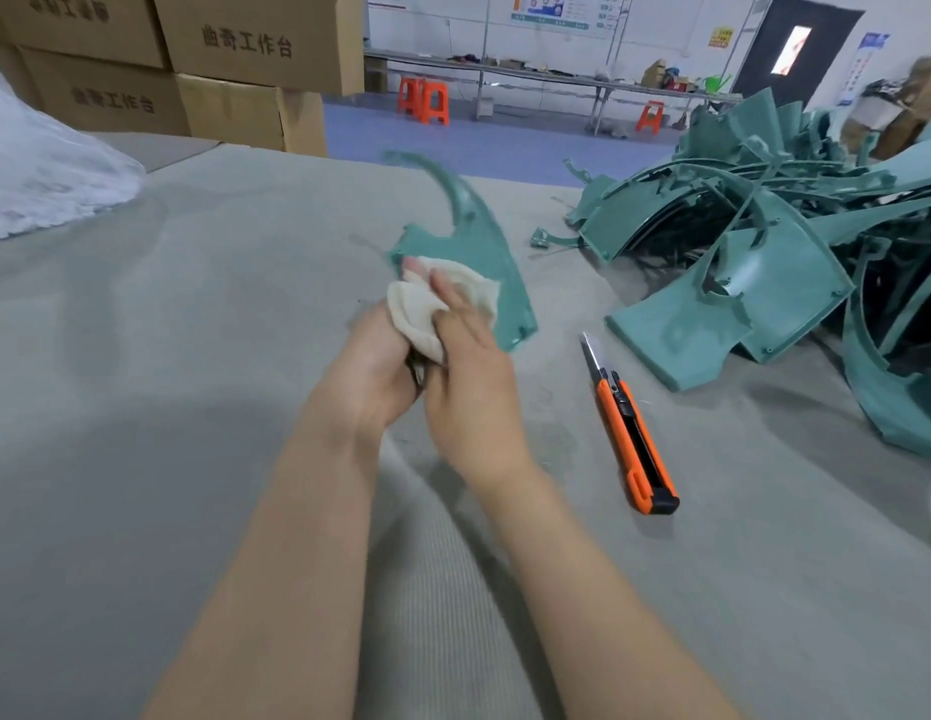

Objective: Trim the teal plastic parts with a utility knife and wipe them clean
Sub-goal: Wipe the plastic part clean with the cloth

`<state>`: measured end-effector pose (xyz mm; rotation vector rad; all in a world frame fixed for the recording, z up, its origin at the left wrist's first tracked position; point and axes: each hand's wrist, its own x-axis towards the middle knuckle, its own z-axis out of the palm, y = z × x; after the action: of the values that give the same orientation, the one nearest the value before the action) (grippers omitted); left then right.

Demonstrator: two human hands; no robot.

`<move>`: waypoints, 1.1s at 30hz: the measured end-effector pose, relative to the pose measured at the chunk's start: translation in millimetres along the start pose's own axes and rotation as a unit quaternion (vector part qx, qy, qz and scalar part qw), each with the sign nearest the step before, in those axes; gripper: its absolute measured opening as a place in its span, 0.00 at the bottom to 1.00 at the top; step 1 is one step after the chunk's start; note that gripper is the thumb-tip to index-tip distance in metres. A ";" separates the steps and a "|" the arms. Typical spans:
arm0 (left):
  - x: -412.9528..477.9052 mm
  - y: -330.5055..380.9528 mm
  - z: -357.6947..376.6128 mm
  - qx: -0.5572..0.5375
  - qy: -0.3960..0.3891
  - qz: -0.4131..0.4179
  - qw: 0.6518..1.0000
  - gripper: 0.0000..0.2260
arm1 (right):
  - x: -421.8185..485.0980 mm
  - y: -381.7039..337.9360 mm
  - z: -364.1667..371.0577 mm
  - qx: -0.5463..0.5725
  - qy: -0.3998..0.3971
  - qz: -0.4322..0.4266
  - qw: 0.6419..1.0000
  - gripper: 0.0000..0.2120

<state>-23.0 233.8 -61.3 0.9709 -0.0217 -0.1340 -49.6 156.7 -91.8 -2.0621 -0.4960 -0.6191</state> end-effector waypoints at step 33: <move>19.2 -10.5 -16.3 -0.055 0.036 0.026 0.998 0.20 | 48.3 46.2 -38.4 0.314 0.193 0.390 0.844 0.14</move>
<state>-3.7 239.0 -79.9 0.8641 0.0259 -0.0526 5.6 105.5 -74.8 -1.2819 0.3548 -0.2902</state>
